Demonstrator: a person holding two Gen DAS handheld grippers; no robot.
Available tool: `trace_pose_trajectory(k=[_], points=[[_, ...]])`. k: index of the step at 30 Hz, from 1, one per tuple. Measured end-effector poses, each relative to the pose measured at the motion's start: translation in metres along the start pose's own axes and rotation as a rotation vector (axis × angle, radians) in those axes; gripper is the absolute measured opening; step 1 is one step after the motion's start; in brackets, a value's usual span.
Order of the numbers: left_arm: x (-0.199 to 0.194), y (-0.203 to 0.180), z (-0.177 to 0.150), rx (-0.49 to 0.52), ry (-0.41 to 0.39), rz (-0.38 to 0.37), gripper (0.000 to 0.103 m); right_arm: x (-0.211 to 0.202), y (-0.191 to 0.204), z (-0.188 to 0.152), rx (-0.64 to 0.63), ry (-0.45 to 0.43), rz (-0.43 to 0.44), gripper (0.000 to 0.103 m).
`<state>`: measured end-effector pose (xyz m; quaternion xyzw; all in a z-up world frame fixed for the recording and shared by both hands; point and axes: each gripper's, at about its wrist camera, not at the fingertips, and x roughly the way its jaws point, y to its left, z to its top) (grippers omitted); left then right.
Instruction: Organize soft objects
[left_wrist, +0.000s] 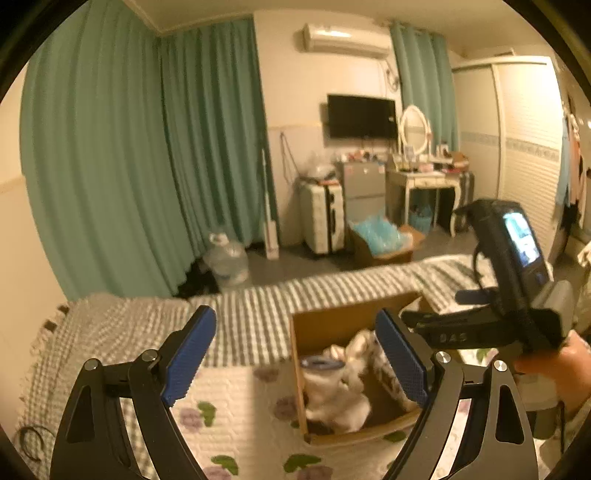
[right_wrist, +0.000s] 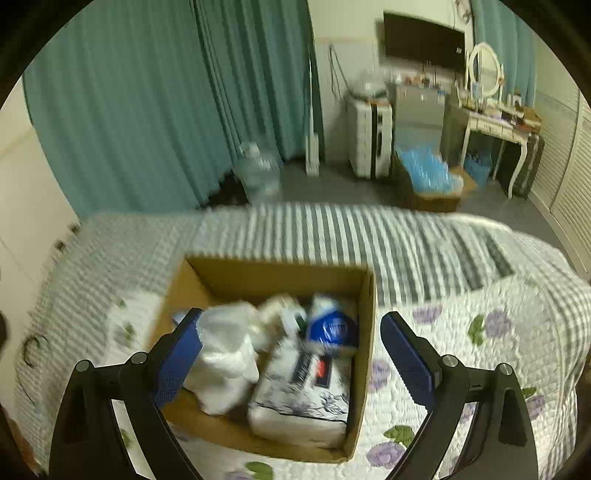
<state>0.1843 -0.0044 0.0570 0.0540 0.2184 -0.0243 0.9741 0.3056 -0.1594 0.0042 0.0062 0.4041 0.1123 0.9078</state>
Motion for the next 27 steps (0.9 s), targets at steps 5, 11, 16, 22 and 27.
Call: trace_pose_trajectory(k=[5,11,16,22,27], points=[[0.028,-0.005,-0.025,0.014,0.054,-0.021,0.089,0.037,-0.024,-0.022,0.011,0.064,-0.037,0.095],[0.051,-0.016,-0.038,0.007,0.091,-0.033,0.089,0.017,-0.035,-0.01,0.06,-0.035,0.062,0.095],[0.054,-0.019,-0.043,-0.018,0.089,-0.058,0.089,0.006,-0.034,0.004,0.085,-0.047,0.148,0.095],[0.052,-0.023,-0.045,-0.024,0.089,-0.081,0.089,-0.009,-0.025,0.009,0.121,-0.066,0.223,0.095],[0.036,-0.022,-0.041,-0.02,0.074,-0.064,0.089,-0.043,-0.005,0.002,0.036,-0.155,0.131,0.095]])
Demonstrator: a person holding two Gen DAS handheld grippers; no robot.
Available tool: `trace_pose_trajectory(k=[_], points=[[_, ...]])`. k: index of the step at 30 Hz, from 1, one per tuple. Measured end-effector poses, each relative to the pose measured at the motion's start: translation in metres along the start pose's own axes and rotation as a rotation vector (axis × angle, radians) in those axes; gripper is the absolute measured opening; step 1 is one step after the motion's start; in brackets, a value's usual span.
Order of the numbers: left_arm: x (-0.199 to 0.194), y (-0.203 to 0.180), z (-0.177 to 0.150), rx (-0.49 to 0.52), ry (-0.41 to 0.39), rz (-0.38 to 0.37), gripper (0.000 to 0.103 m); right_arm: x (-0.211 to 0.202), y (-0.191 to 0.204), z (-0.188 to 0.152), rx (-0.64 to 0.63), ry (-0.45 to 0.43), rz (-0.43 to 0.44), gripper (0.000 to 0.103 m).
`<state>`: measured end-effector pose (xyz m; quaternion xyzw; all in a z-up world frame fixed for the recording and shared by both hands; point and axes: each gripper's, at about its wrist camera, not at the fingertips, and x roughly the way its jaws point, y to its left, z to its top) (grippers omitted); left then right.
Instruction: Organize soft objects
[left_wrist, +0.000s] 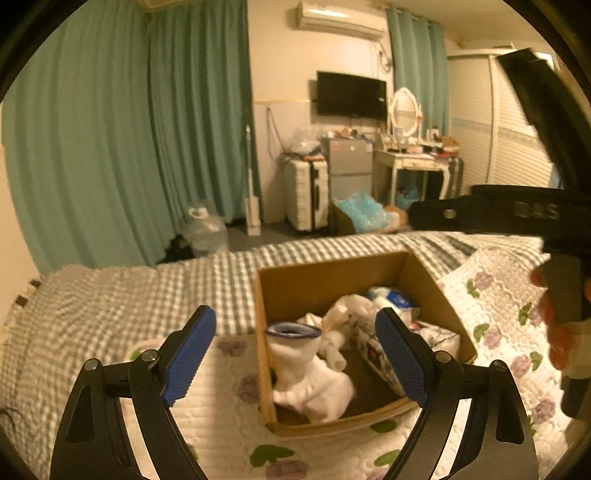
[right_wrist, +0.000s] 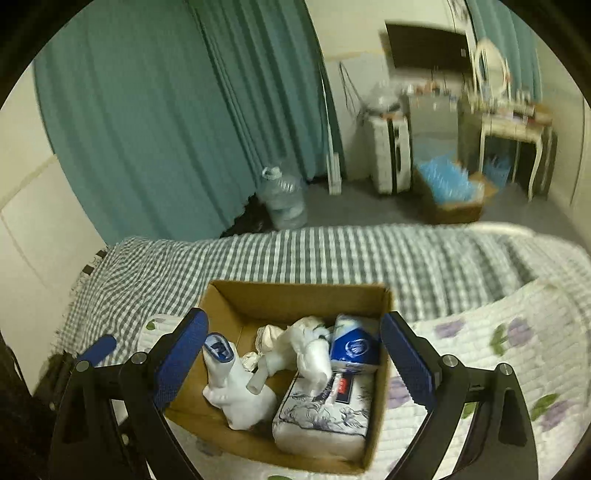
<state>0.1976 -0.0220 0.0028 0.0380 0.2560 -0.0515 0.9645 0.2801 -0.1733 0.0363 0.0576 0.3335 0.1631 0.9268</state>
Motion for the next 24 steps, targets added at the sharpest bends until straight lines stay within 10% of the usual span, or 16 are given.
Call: trace_pose_trajectory(k=[14,24], points=[[-0.157,0.008,0.001,-0.018,-0.361,0.097,0.099,-0.205,0.06,-0.058,-0.156,-0.497,-0.077,0.102],[-0.12,0.007,-0.068,-0.014,-0.285,0.154,0.099,-0.139,0.057,-0.145,-0.208,-0.434,-0.154,0.103]])
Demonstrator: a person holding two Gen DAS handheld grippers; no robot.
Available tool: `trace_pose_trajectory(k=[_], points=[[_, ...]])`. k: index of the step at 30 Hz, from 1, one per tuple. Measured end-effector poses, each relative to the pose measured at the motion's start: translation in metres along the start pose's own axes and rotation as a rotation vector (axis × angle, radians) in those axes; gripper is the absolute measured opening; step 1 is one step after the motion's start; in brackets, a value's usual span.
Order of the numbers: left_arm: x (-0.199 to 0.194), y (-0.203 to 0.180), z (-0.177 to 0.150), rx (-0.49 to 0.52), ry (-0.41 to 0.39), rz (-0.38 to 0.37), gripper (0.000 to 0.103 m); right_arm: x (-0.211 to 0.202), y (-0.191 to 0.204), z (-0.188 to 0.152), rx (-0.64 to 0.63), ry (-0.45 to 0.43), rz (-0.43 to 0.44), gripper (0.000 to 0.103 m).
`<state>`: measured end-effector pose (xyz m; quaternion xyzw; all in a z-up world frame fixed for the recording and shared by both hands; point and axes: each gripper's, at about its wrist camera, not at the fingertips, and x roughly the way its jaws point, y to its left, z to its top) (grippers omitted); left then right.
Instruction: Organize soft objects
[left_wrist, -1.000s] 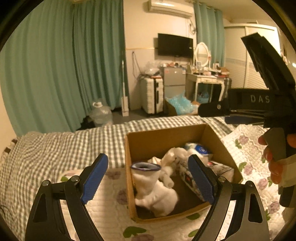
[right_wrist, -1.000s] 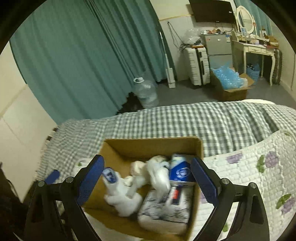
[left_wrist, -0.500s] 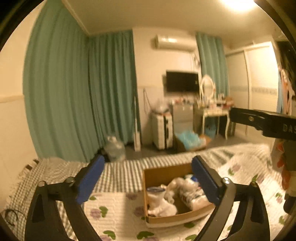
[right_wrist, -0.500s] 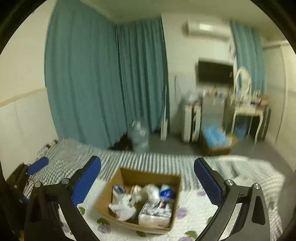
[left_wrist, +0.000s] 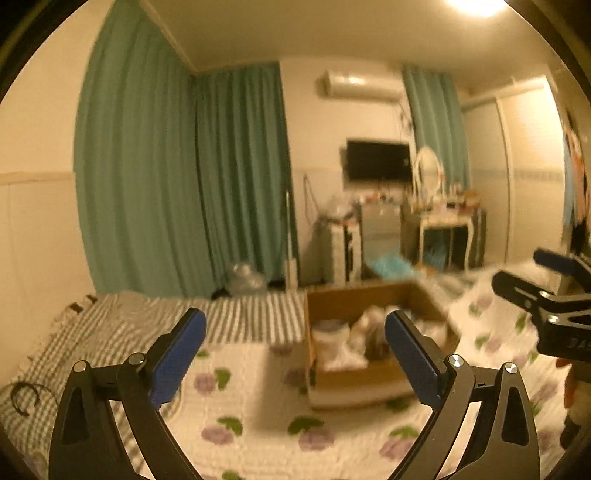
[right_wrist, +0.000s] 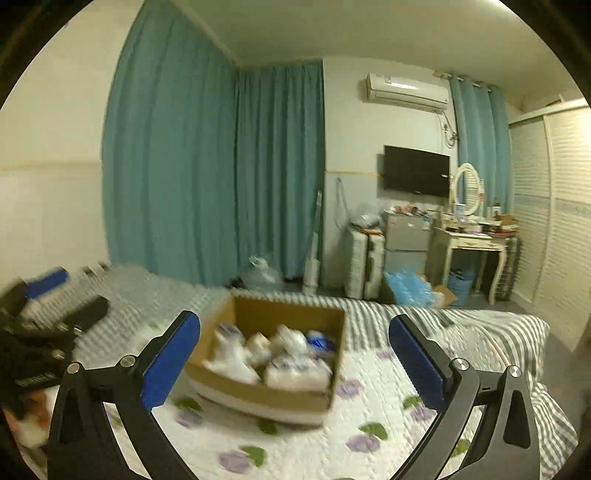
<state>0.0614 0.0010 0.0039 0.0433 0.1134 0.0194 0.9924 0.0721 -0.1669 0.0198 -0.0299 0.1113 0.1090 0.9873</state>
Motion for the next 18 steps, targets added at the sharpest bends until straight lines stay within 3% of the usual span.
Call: trace_pose_trajectory(k=[6,18], points=[[0.021,-0.008,-0.025,0.025,0.051,-0.045,0.099,0.033,-0.001,-0.048,0.048,0.069,0.0,0.103],[0.008,-0.004,-0.025,-0.011,0.009,-0.042,0.099,0.015,-0.004,-0.04,0.038,0.032,-0.025,0.103]])
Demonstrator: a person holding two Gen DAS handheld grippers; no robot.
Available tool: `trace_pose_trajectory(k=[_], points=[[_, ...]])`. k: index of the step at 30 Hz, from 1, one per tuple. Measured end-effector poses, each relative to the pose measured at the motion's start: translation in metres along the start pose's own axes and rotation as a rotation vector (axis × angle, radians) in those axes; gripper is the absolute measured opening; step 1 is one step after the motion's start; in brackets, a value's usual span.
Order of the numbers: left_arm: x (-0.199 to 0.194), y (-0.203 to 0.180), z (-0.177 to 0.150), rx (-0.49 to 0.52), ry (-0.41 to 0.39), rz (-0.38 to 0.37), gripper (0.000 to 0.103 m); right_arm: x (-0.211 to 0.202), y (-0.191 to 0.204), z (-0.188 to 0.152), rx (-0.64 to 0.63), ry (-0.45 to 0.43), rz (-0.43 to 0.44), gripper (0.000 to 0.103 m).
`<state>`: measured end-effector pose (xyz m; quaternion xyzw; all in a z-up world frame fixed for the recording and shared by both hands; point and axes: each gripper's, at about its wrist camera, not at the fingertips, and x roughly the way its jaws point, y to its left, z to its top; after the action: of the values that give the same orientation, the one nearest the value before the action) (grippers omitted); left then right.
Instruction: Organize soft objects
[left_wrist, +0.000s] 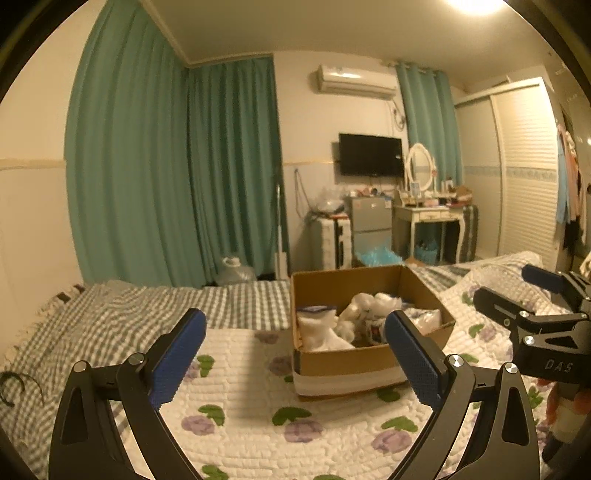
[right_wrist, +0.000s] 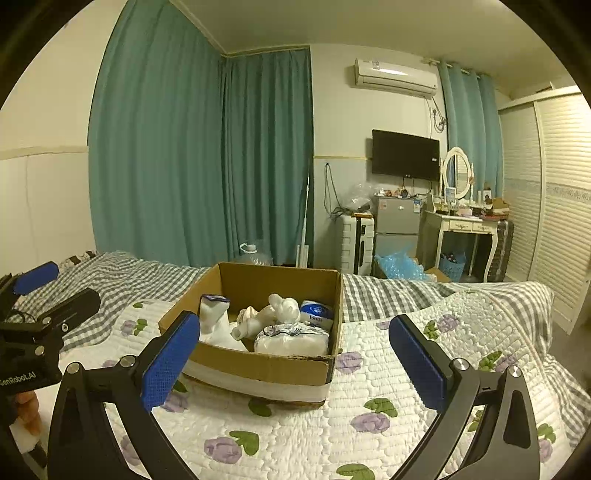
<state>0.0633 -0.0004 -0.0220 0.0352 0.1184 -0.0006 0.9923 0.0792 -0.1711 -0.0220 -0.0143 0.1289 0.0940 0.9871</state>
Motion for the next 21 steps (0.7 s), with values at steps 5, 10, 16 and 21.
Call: trace_pose_trajectory(k=[5,10,16,21], points=[[0.0005,0.0004,-0.0005,-0.006,0.006,0.0,0.099,0.0,0.0038,-0.0012,-0.014,0.001,0.0,0.103],[0.0024,-0.0001,-0.0021,-0.01,0.013,0.002,0.099,0.0009,0.0049,-0.0023,-0.021,0.003,-0.005,0.103],[-0.0002,-0.0012,-0.0028,-0.012,0.007,0.01,0.099,0.0012,0.0048,-0.0021,-0.014,0.003,-0.009,0.103],[0.0004,0.0005,-0.0023,-0.022,0.009,0.01,0.099,0.0015,0.0044,-0.0021,-0.004,0.005,-0.013,0.103]])
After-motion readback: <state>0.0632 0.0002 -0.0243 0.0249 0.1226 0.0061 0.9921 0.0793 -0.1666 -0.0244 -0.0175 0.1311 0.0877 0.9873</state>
